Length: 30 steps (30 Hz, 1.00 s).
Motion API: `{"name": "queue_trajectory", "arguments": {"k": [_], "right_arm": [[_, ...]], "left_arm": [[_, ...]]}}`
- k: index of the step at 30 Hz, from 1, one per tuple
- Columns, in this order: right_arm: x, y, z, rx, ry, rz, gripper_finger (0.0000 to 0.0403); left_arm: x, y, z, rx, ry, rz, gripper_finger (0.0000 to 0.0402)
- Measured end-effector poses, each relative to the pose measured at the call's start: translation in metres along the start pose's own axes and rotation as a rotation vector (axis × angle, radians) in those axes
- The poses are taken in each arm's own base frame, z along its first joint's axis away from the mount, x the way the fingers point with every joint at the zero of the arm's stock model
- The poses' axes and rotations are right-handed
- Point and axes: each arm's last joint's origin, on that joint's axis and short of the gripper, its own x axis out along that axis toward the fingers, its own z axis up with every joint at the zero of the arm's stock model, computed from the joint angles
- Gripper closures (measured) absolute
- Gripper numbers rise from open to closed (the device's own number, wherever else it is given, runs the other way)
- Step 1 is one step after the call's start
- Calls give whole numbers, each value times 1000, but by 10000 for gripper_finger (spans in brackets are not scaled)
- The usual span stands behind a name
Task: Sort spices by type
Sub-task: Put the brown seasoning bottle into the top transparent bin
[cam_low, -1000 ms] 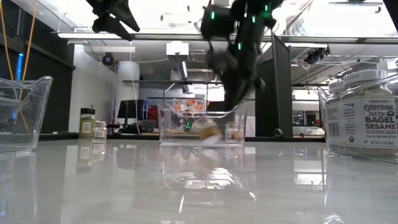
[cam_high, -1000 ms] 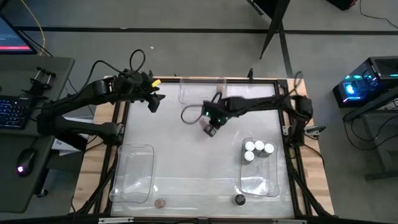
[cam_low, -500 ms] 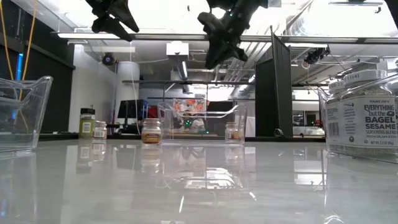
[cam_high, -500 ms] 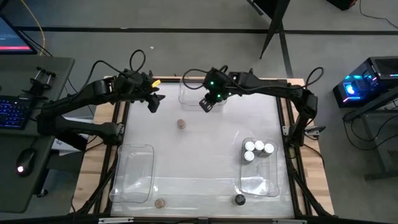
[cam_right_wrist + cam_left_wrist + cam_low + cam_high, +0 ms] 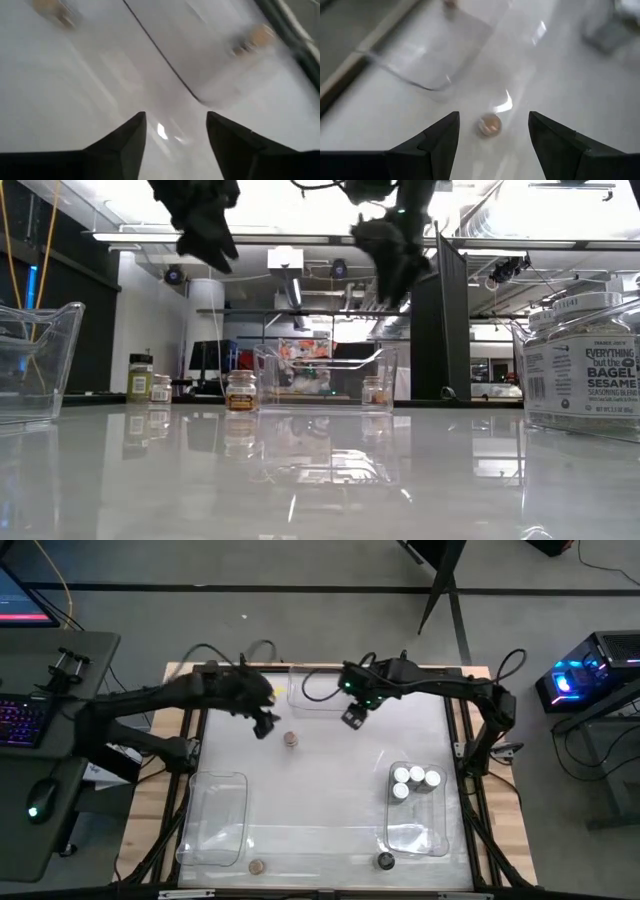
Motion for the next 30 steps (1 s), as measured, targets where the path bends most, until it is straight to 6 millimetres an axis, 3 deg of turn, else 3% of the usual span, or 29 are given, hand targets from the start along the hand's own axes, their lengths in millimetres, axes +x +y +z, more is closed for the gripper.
{"name": "queue_trajectory", "arguments": {"k": [8,18,23,30], "right_arm": [[-23,-17,-45,27,51,-113,160],[-9,-35,-120,344,20,-45,160],[-4,-33,-135,432,-20,24,160],[0,-27,-136,442,-63,62,160]], "left_arm": [[64,-22,-6,235,227,-86,176],[112,-25,-6,377,268,-99,176],[124,-22,-9,380,305,-93,176],[149,-21,-20,383,417,-83,176]]}}
